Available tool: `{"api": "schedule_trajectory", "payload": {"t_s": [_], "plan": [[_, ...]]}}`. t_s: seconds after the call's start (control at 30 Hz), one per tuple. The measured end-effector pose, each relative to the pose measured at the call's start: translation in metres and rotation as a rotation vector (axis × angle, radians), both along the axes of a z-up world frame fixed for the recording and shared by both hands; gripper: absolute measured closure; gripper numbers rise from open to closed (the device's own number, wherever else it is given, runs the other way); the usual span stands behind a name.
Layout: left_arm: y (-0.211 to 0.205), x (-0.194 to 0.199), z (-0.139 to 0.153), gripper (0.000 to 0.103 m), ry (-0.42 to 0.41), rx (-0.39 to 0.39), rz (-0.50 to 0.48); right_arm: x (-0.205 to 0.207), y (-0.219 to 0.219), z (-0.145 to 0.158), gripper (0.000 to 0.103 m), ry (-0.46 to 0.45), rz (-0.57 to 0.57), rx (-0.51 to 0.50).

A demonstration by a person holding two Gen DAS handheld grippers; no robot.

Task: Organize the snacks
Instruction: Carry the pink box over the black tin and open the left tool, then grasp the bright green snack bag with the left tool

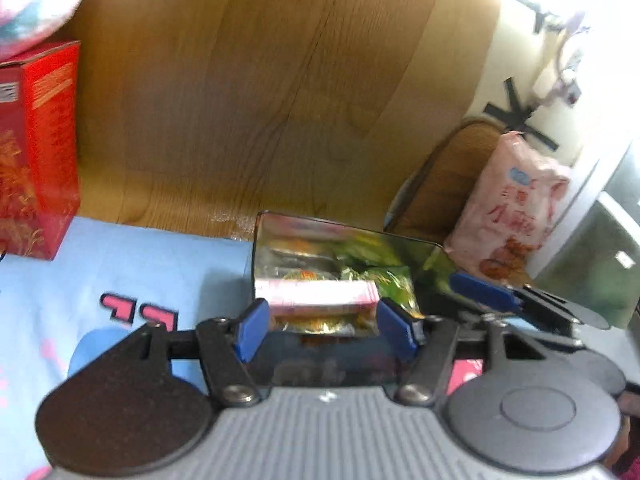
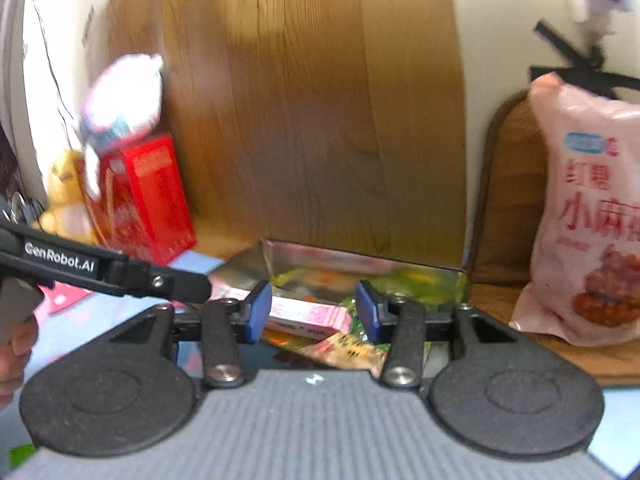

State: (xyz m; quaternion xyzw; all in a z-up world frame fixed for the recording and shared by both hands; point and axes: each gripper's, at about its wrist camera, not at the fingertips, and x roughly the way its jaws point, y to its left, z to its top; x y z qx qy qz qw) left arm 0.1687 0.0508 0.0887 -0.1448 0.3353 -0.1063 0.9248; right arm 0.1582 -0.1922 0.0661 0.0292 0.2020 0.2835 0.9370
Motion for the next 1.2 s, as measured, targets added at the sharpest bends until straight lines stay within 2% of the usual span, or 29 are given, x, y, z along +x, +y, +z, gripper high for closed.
{"api": "schedule_trajectory", "payload": {"t_s": [0.07,0.13,0.23,0.3,0.37,0.4,0.43,0.67,0.8,0.87,0.97,1.03,1.1,1.2], "plan": [[0.009,-0.021,-0.003,0.037,-0.004,-0.016,0.001,-0.020,-0.007,-0.004,0.054,0.046,0.065,0.036],[0.019,-0.037,-0.013,0.032,0.022,-0.034,0.007,-0.032,-0.006,-0.016,0.054,0.131,0.123,0.045],[0.031,-0.051,-0.038,0.031,0.104,-0.063,0.024,-0.034,0.005,-0.040,0.054,0.228,0.122,-0.010],[0.037,-0.054,-0.054,0.034,0.158,-0.099,0.044,-0.028,0.011,-0.050,0.055,0.281,0.117,-0.017],[0.038,-0.058,-0.066,0.040,0.188,-0.118,0.038,-0.025,0.017,-0.058,0.062,0.311,0.114,-0.019],[0.037,-0.060,-0.071,0.046,0.203,-0.111,0.038,-0.024,0.020,-0.062,0.071,0.324,0.114,-0.028],[0.035,-0.065,-0.072,0.046,0.186,-0.094,0.039,-0.027,0.022,-0.063,0.075,0.340,0.122,-0.026],[0.014,-0.099,-0.070,0.047,0.170,-0.031,0.000,-0.074,0.027,-0.061,0.076,0.328,0.183,-0.072],[0.002,-0.129,-0.074,0.047,0.150,-0.001,-0.042,-0.102,0.015,-0.065,0.076,0.322,0.200,-0.059],[0.001,-0.142,-0.072,0.047,0.134,0.008,-0.039,-0.115,-0.001,-0.058,0.075,0.285,0.163,-0.007],[0.010,-0.158,-0.064,0.047,0.105,-0.023,-0.009,-0.132,-0.024,-0.052,0.074,0.263,0.107,0.095],[0.015,-0.169,-0.058,0.047,0.082,-0.026,0.010,-0.150,-0.035,-0.051,0.074,0.244,0.095,0.127],[0.014,-0.178,-0.055,0.047,0.065,0.014,0.021,-0.168,-0.038,-0.052,0.073,0.220,0.109,0.120],[0.009,-0.192,-0.051,0.047,0.031,0.121,0.039,-0.195,-0.034,-0.053,0.072,0.188,0.132,0.081]]}}
